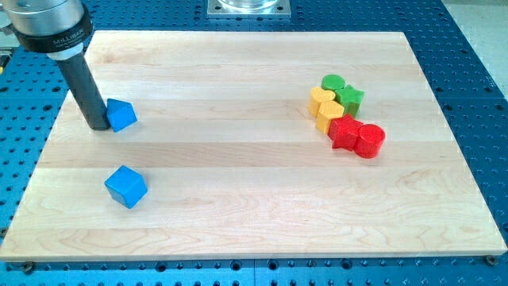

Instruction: Slide the cube below the triangle

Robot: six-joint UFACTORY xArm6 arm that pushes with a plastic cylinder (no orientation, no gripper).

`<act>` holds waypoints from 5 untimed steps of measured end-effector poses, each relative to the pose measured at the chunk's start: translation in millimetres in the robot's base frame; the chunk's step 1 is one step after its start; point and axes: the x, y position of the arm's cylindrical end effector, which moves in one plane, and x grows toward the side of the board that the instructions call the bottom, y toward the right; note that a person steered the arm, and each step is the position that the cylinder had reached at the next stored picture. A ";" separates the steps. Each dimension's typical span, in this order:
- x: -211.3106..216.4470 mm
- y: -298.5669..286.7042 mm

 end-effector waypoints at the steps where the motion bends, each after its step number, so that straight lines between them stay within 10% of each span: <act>1: 19.8 -13.8; 3: 92.8 -13.9; 5: 76.7 148.9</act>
